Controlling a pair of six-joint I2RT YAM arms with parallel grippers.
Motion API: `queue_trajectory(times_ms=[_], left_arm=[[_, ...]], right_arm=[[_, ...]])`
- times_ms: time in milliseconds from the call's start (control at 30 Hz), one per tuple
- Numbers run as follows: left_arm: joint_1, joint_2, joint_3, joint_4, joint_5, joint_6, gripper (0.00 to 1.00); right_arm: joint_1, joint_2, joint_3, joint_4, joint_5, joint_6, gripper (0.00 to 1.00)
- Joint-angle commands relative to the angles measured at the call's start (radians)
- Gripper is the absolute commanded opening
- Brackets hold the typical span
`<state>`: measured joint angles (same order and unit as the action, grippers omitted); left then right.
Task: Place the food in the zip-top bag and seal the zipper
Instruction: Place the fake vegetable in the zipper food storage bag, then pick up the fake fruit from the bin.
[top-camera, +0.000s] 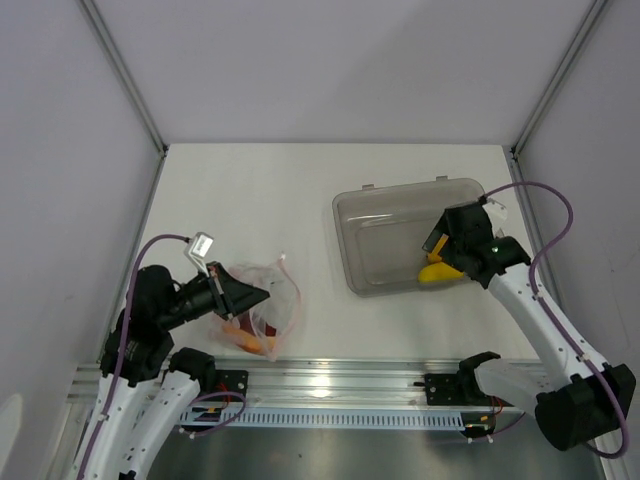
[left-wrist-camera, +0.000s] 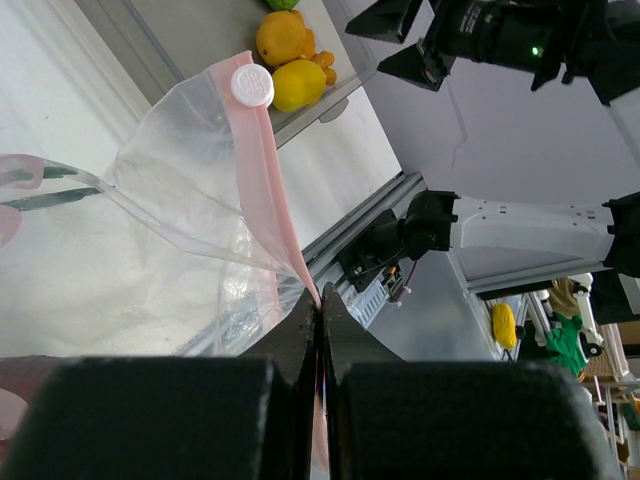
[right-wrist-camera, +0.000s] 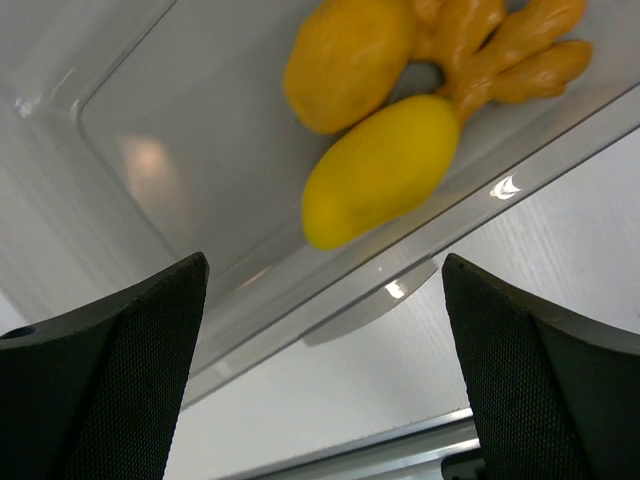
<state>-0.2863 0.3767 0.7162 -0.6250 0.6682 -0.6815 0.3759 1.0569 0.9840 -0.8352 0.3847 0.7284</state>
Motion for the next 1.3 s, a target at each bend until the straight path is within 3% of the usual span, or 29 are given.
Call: queue_trajectory(times_ms=[0,233,467,700,833,967,1267], left_arm=[[-0.005,-0.004,-0.012,0.056,0.040,-0.016,0.01],[-0.005,-0.007,-0.032,0.099,0.062,-0.024,0.01],[-0.005,0.013,-0.107,0.189,0.114,-0.046,0.00],[-0.005,0.033,-0.135,0.240,0.139,-0.049,0.01],[-0.005,0.034,-0.155,0.258,0.145,-0.047,0.00],[-0.005,0.031,-0.178,0.265,0.146,-0.044,0.01],[-0.005,0.028,-0.185,0.251,0.148,-0.033,0.01]], right_arm=[[-0.113,0.047,0.085,0.005,0.042,-0.024,0.99],[-0.320,0.129,0.107,-0.002,0.036,-0.040,0.96],[-0.451,0.208,0.027,0.134,-0.082,-0.058,0.88],[-0.476,0.346,0.005,0.214,-0.193,-0.057,0.74],[-0.476,0.383,-0.030,0.240,-0.210,-0.044,0.68],[-0.477,0.396,-0.060,0.240,-0.196,-0.027,0.56],[-0.477,0.443,-0.088,0.252,-0.176,-0.034,0.54]])
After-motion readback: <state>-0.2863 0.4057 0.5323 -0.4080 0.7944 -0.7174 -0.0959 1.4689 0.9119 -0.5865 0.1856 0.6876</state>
